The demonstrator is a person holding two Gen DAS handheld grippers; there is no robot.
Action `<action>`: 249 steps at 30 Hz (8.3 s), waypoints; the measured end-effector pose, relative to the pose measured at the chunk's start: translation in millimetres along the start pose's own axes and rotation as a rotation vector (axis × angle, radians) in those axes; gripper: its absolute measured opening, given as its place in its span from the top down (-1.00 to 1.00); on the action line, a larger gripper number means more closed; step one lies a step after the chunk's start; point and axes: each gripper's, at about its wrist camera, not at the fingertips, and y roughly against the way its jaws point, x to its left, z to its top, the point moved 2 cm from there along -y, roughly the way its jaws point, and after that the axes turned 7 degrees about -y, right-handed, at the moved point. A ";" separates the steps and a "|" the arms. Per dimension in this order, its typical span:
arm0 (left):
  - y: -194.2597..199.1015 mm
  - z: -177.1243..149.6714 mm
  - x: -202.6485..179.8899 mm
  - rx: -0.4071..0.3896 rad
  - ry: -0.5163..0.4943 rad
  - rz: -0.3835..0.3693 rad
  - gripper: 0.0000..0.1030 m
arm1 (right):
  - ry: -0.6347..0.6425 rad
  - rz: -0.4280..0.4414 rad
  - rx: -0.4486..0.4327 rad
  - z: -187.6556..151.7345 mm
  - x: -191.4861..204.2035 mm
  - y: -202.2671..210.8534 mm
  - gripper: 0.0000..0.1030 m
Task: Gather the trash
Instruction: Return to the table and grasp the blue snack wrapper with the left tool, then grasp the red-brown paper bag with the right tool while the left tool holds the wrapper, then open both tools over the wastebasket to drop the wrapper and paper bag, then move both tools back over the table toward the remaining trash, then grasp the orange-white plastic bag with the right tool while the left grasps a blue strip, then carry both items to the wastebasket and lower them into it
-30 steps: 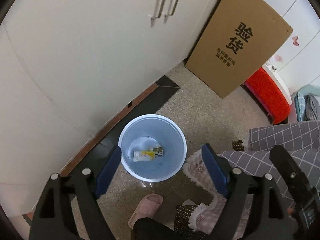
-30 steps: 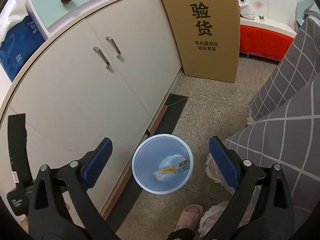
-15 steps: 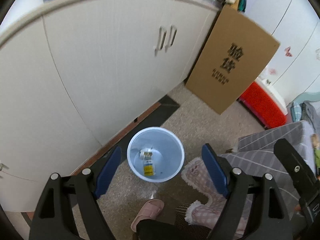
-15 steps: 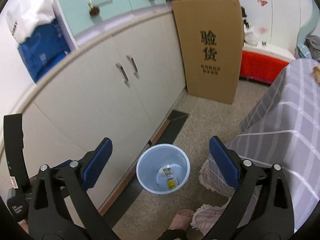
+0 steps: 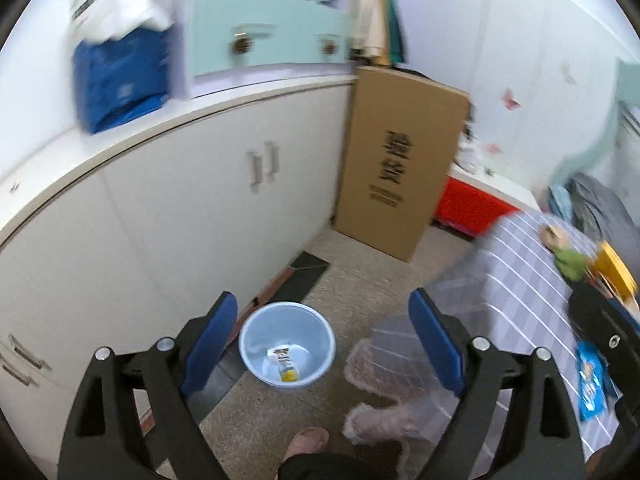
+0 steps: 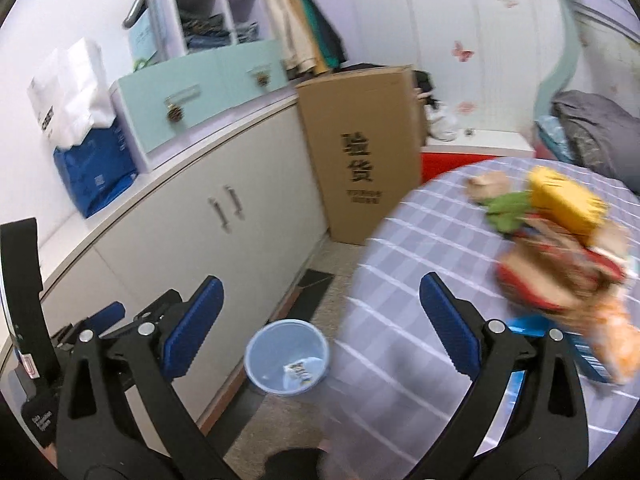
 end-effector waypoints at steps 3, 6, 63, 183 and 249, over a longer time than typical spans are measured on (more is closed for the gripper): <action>13.0 -8.2 -48.5 0.004 -0.082 -0.059 -0.67 | -0.056 -0.064 -0.041 0.6 -46.5 32.6 -0.87; 23.4 -18.6 -97.8 0.015 -0.164 -0.124 -0.67 | -0.100 -0.133 -0.073 1.2 -84.0 55.1 -0.88; -2.7 -17.1 -165.2 0.076 -0.183 -0.292 0.68 | -0.104 -0.205 0.110 33.0 -169.6 -8.8 -0.81; 30.2 -10.8 -98.4 -0.008 -0.185 -0.103 -0.66 | -0.007 -0.099 0.006 1.1 -89.9 33.0 -0.87; -39.3 -50.9 3.9 0.186 -0.054 -0.176 0.74 | 0.143 0.130 0.224 -43.5 32.5 -51.4 -0.03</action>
